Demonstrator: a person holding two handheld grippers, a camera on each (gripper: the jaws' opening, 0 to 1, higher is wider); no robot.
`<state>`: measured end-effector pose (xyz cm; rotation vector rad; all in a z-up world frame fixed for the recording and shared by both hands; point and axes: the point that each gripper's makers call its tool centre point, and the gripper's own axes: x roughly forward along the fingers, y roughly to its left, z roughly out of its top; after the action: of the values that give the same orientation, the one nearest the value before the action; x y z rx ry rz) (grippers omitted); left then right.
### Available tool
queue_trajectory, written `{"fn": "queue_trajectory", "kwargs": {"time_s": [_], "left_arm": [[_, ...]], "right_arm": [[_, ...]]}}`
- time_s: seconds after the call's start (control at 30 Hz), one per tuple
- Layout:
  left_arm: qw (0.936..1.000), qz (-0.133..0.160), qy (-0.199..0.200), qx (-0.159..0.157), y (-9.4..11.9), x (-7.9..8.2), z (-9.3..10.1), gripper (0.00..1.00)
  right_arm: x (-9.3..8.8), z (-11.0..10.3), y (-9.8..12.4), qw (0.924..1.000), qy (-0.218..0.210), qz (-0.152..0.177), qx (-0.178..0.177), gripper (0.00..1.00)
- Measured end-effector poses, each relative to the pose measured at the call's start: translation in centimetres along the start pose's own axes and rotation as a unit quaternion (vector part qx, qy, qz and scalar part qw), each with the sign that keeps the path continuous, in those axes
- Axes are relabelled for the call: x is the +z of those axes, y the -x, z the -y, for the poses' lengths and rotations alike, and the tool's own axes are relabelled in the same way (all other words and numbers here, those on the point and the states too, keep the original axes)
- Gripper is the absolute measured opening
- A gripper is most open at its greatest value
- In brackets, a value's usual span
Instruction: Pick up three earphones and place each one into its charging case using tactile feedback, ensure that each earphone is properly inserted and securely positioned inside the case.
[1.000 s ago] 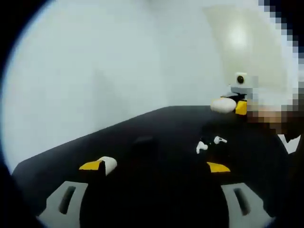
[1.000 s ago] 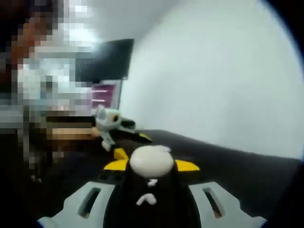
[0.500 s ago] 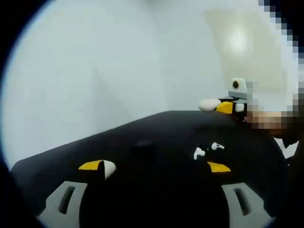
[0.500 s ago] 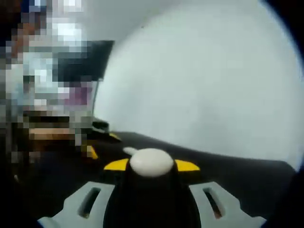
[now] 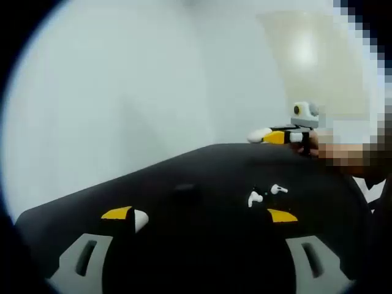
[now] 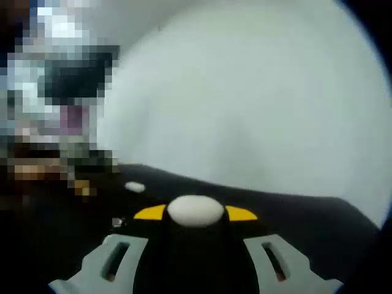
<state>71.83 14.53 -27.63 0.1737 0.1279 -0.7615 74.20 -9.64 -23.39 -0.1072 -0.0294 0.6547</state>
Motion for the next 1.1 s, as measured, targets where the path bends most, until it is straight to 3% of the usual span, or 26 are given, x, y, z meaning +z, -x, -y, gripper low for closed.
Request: {"fn": "queue_trajectory", "kwargs": {"time_s": [0.13,0.27,0.4,0.63,0.8,1.1], "left_arm": [[1.0000,0.001,0.000,0.002,0.0,0.1,-0.1,0.82],[1.0000,0.002,0.001,0.002,0.0,0.1,-0.1,0.82],[1.0000,0.000,-0.004,0.003,0.0,0.1,-0.1,0.82],[1.0000,-0.001,-0.007,0.003,0.0,0.1,0.0,0.82],[1.0000,0.003,-0.005,0.006,0.2,0.3,-0.2,0.82],[0.9999,0.005,-0.009,0.005,0.2,0.5,0.0,0.82]], "right_arm": [[-0.3,0.9,0.1,0.9998,-0.001,-0.005,-0.020,0.36],[-0.5,3.3,0.8,0.9958,0.025,-0.017,-0.086,0.36],[-0.4,4.9,1.5,0.9918,0.024,-0.013,-0.125,0.36],[-2.1,6.6,1.7,0.9865,0.016,-0.049,-0.155,0.36],[-2.2,6.9,1.8,0.9854,0.008,-0.049,-0.163,0.36],[-2.7,9.0,3.0,0.9766,0.004,-0.054,-0.208,0.36]]}}
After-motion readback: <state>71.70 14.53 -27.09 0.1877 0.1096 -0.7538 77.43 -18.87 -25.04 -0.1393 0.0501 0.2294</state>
